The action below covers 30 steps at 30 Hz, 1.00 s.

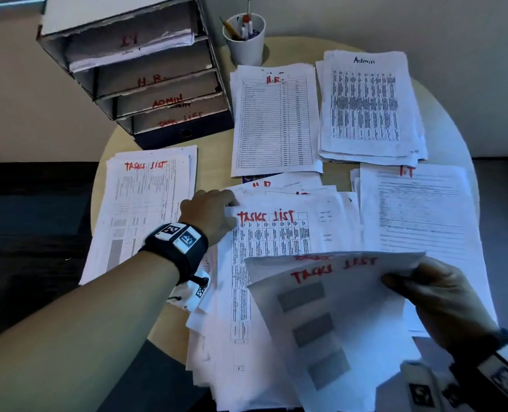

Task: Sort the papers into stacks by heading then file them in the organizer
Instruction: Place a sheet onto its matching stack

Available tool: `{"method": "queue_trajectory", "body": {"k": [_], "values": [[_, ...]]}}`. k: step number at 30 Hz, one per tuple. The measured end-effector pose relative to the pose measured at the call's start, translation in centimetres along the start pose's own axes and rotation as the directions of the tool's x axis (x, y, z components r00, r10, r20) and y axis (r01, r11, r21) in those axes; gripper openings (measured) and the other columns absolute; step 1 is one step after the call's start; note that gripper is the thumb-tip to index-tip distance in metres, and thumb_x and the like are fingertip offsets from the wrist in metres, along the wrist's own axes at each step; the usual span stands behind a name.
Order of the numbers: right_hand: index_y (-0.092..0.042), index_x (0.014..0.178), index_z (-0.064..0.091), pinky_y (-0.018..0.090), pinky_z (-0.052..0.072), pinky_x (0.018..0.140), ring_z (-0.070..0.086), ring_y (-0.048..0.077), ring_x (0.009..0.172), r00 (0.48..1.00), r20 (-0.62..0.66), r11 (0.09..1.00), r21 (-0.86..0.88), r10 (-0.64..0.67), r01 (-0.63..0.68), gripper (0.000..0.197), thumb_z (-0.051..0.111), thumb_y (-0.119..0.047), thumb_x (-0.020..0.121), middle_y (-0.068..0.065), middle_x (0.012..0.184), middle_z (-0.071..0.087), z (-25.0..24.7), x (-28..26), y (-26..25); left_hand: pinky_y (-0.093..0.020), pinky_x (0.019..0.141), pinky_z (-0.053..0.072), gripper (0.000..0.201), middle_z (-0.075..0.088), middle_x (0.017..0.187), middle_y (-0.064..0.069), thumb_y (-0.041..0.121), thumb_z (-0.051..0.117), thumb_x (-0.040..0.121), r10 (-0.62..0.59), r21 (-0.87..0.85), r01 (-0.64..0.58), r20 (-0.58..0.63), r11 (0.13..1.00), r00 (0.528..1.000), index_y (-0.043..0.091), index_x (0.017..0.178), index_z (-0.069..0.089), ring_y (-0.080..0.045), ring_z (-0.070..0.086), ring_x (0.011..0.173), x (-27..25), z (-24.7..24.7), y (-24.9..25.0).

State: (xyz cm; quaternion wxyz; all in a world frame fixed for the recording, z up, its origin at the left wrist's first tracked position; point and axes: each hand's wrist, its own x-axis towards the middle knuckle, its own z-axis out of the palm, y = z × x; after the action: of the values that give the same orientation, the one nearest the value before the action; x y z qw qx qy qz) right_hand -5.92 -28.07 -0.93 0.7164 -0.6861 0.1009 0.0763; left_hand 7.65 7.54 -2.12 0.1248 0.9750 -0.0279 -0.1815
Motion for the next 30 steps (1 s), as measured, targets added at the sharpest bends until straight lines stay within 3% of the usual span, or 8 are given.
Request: {"method": "queue_trajectory", "body": {"k": [3,5,8,16,19,23,26,30], "values": [[-0.005,0.078,0.076,0.023,0.051,0.067,0.065,0.02,0.075,0.997,0.06,0.998,0.043,-0.051,0.049,0.006,0.078,-0.01,0.075,0.009,0.078,0.072,0.1,0.1,0.0,-0.032,0.08,0.039,0.002,0.061,0.09,0.01,0.025,0.066,0.093,0.149,-0.255,-0.159,-0.06,0.954,0.987,0.026,0.095,0.066,-0.019,0.052,0.097,-1.9,-0.5,0.0],[-0.008,0.075,0.073,0.028,0.047,0.07,0.063,0.022,0.084,0.993,0.093,0.986,-0.139,-0.079,0.092,0.043,0.085,-0.049,0.065,0.011,0.09,0.068,-0.5,0.2,0.7,-0.025,0.073,0.043,0.005,0.064,0.082,0.012,0.018,0.068,0.093,0.236,-0.47,-0.246,-0.082,0.848,0.968,0.023,0.09,0.067,-0.007,0.057,0.082,-4.3,-1.5,1.1],[-0.014,0.07,0.074,0.021,0.051,0.088,0.063,0.008,0.112,0.994,0.07,0.979,-0.178,-0.089,0.1,0.023,0.085,-0.034,0.065,-0.011,0.128,0.064,0.1,0.5,0.7,-0.018,0.07,0.047,0.006,0.067,0.081,0.001,0.017,0.07,0.091,0.347,-0.641,-0.311,-0.073,0.702,0.935,0.022,0.089,0.067,-0.013,0.061,0.077,-8.2,-2.2,2.6],[-0.024,0.085,0.078,0.023,0.054,0.076,0.069,0.012,0.081,0.996,-0.013,0.988,-0.123,-0.091,0.089,0.014,0.083,-0.016,0.074,-0.002,0.083,0.076,2.4,0.9,0.9,-0.038,0.081,0.052,0.029,0.069,0.096,-0.007,0.039,0.072,0.08,0.148,-0.945,0.132,0.182,0.299,0.972,0.018,0.099,0.064,-0.024,0.066,0.092,-6.5,-2.2,2.8],[-0.015,0.096,0.077,0.041,0.055,0.086,0.069,0.027,0.092,0.991,-0.129,1.0,0.003,-0.026,0.027,0.054,0.086,-0.052,0.058,0.01,0.097,0.076,2.1,1.4,1.3,-0.031,0.072,0.05,0.046,0.067,0.092,-0.005,0.05,0.051,0.081,0.119,-0.968,0.25,0.252,0.033,0.96,0.017,0.111,0.062,-0.018,0.065,0.079,-4.8,-1.4,2.2],[-0.012,0.105,0.069,0.055,0.052,0.086,0.067,0.032,0.093,0.973,-0.217,0.993,0.11,0.072,-0.049,0.069,0.087,-0.053,0.053,0.018,0.105,0.073,2.4,2.5,1.5,-0.023,0.061,0.05,0.014,0.067,0.082,0.002,0.009,0.057,0.095,0.022,-0.954,0.214,0.224,0.212,0.974,0.009,0.109,0.06,-0.012,0.063,0.072,-5.7,2.3,3.9],[-0.019,0.132,0.051,0.051,0.055,0.087,0.068,0.036,0.101,0.977,-0.15,0.972,0.203,0.152,-0.12,0.058,0.072,-0.006,0.081,0.019,0.114,0.07,3.3,3.4,1.6,-0.041,0.093,0.055,0.024,0.075,0.107,0.003,0.023,0.063,0.086,-0.023,-0.915,0.183,0.187,0.359,0.982,0.021,0.111,0.064,-0.019,0.07,0.101,-7.1,4.8,4.3],[-0.022,0.132,0.051,0.06,0.054,0.084,0.071,0.039,0.091,0.949,-0.103,0.953,-0.024,0.299,-0.303,0.057,0.075,-0.01,0.082,0.017,0.102,0.074,4.5,3.7,2.6,-0.047,0.101,0.052,0.03,0.072,0.116,-0.006,0.015,0.059,0.09,-0.136,-0.964,0.202,0.18,0.172,0.974,0.017,0.12,0.061,-0.027,0.067,0.111,-6.9,4.1,4.0]]}}
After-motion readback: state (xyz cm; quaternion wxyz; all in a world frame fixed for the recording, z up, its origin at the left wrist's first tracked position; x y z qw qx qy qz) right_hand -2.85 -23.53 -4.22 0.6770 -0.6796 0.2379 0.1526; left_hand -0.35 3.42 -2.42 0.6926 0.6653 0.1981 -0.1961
